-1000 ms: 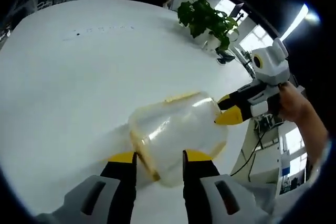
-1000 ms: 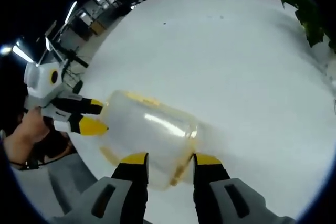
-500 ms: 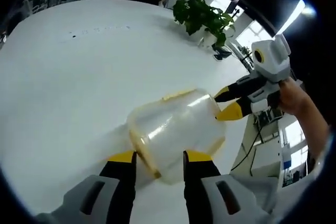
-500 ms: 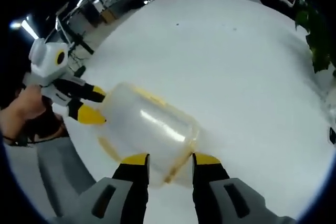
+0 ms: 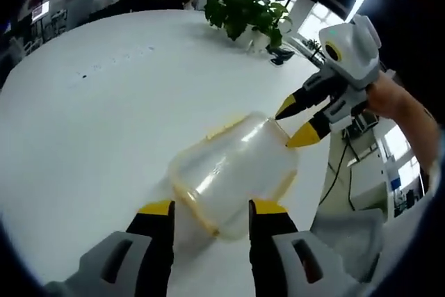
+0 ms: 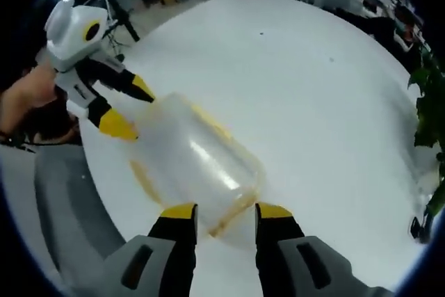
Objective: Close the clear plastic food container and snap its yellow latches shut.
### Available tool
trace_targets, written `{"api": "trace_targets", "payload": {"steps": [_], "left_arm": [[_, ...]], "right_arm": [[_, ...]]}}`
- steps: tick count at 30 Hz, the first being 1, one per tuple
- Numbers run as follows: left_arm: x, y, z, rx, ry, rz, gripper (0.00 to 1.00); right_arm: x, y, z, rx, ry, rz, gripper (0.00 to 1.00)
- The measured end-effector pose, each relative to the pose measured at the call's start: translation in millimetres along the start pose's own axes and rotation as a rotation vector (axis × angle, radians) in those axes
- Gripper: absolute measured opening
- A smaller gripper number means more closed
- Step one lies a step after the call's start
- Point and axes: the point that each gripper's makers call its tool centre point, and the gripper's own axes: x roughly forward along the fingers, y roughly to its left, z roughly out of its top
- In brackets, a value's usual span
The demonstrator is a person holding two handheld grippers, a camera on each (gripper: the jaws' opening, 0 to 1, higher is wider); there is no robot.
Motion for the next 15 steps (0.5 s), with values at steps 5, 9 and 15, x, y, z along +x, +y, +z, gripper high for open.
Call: {"api": "trace_targets", "payload": {"steps": [5, 9, 15], "left_arm": [[-2, 0.2, 1.4, 0.092, 0.020, 0.010, 0.42], [-2, -0.3, 6.9, 0.110, 0.016, 0.006, 0.42], [-3, -2.2, 13.0, 0.196, 0.022, 0.015, 0.42]], "right_arm": [[-2, 1, -0.7, -0.060, 0.022, -0.009, 0.31], [-3, 1, 0.0, -0.091, 0.029, -0.012, 0.30], [-5, 1, 0.9, -0.143, 0.034, -0.013, 0.29]]}}
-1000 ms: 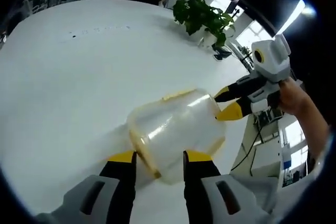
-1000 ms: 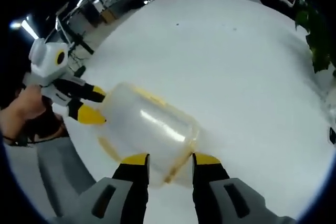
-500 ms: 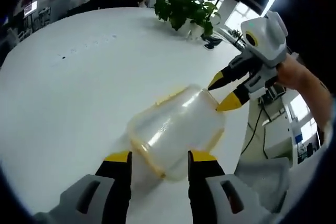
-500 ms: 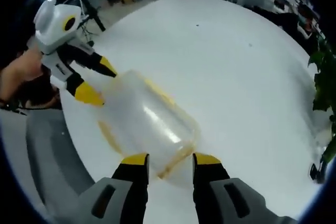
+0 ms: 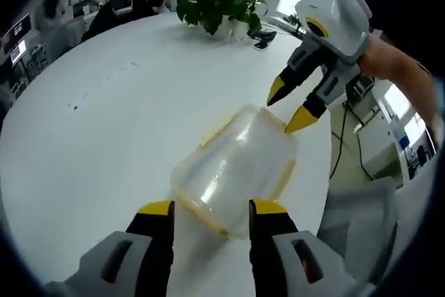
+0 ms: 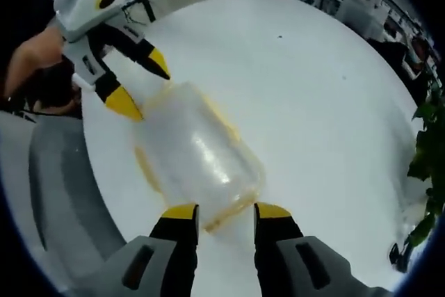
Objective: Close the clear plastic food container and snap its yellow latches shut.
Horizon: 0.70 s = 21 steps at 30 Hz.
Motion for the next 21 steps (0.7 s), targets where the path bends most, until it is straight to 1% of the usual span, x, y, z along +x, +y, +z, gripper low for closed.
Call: {"api": "trace_targets", "payload": {"steps": [2, 5, 6, 10, 12, 15, 19, 21], "left_arm": [[-0.3, -0.4, 3.6, 0.017, -0.006, -0.001, 0.42], [1.0, -1.7, 6.4, 0.046, -0.006, -0.004, 0.42], [1.3, -2.9, 6.8, 0.067, -0.001, -0.006, 0.42], [1.7, -2.5, 8.6, 0.075, -0.004, -0.005, 0.42], [2.7, -2.9, 8.5, 0.088, 0.001, -0.012, 0.42], [2.5, -3.6, 7.5, 0.126, 0.011, -0.011, 0.42], [2.4, -2.5, 5.8, 0.177, 0.026, -0.008, 0.41], [2.2, -2.7, 6.2, 0.187, 0.028, -0.008, 0.41]], "right_arm": [[-1.2, 0.0, -0.2, -0.019, 0.003, -0.002, 0.29], [-1.2, -1.1, -2.0, -0.024, 0.011, -0.005, 0.29], [-1.5, -0.9, -2.3, -0.027, 0.011, -0.004, 0.29], [-2.1, -0.9, -3.9, -0.054, 0.021, -0.009, 0.29], [-2.4, -1.3, -5.1, -0.090, 0.029, -0.013, 0.27], [-2.5, -0.6, -4.5, -0.093, 0.027, -0.012, 0.27], [-2.0, 0.4, -3.9, -0.132, 0.031, -0.012, 0.27], [-1.6, 1.1, -4.5, -0.144, 0.039, -0.013, 0.27]]}}
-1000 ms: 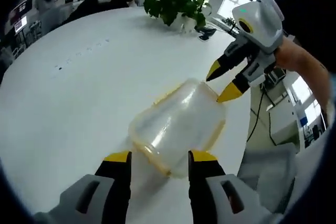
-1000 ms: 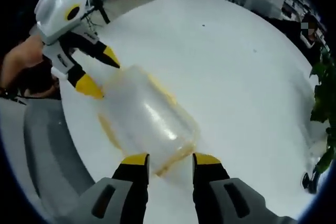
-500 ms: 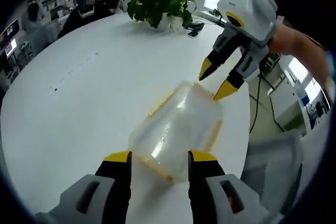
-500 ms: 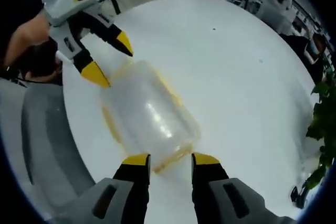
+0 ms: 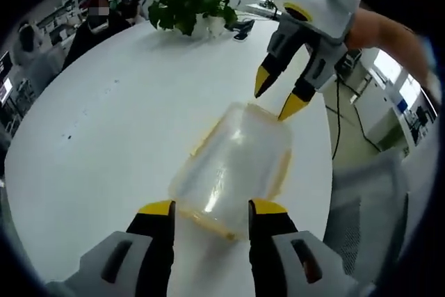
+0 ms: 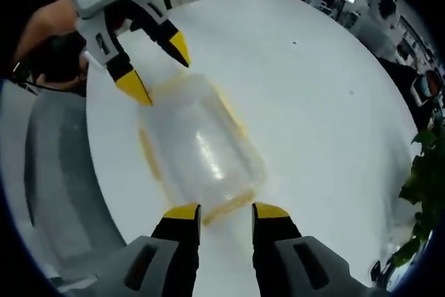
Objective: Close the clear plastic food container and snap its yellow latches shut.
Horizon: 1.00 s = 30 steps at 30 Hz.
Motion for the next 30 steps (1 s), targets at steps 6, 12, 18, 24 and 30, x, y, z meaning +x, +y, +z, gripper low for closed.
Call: {"api": "trace_targets", "payload": {"steps": [6, 12, 18, 24, 30], "left_arm": [[0, -2.0, 1.3, 0.027, 0.006, -0.006, 0.42], [1, -5.1, 1.5, 0.075, 0.020, -0.017, 0.42], [1, -6.4, 6.1, 0.110, 0.007, -0.018, 0.40], [4, -13.5, 10.0, 0.149, -0.002, -0.043, 0.40], [8, -20.4, 15.4, 0.181, -0.010, -0.062, 0.40]], "right_arm": [[1, 1, -0.1, -0.032, 0.014, 0.005, 0.26], [1, 2, 3.6, -0.062, 0.017, 0.007, 0.25], [2, 4, 5.7, -0.084, 0.020, 0.017, 0.24], [5, 7, 7.1, -0.116, 0.020, 0.027, 0.23], [7, 13, 13.8, -0.140, 0.005, 0.047, 0.23]]}}
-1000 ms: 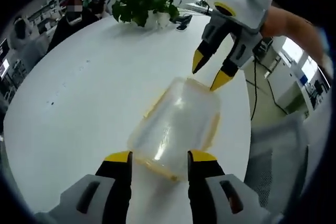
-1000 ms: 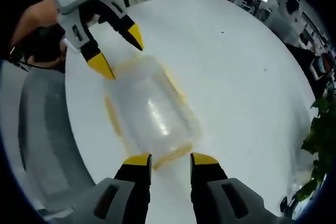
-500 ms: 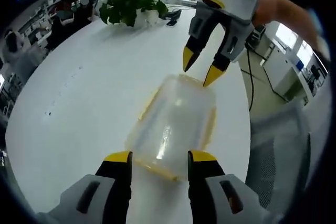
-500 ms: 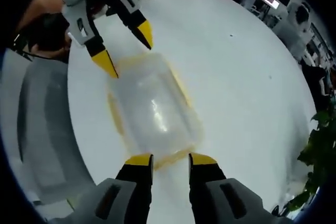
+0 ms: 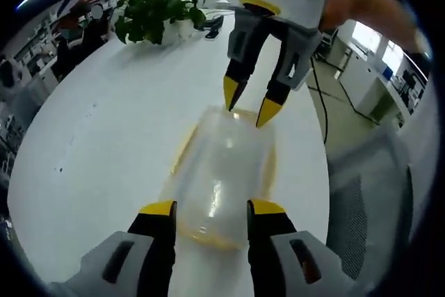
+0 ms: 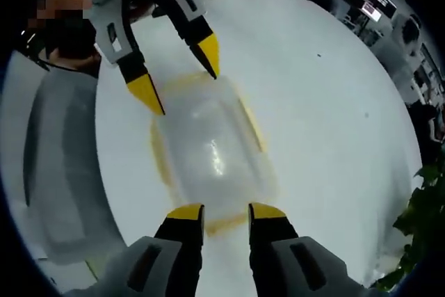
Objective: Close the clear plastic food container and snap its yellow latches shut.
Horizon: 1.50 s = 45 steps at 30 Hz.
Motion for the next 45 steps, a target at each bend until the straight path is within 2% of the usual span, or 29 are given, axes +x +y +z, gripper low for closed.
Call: {"api": "trace_targets", "payload": {"steps": [25, 37, 45], "left_arm": [[13, -10.6, 23.5, 0.064, -0.031, -0.038, 0.37], [17, -14.1, 26.4, 0.062, -0.042, -0.049, 0.37], [20, -15.3, 22.8, 0.051, -0.037, -0.054, 0.37]], "right_arm": [[10, 10, 31.7, -0.082, -0.044, 0.026, 0.23], [13, 16, 41.5, -0.091, -0.066, 0.047, 0.23], [16, 14, 43.8, -0.099, -0.069, 0.051, 0.23]]}}
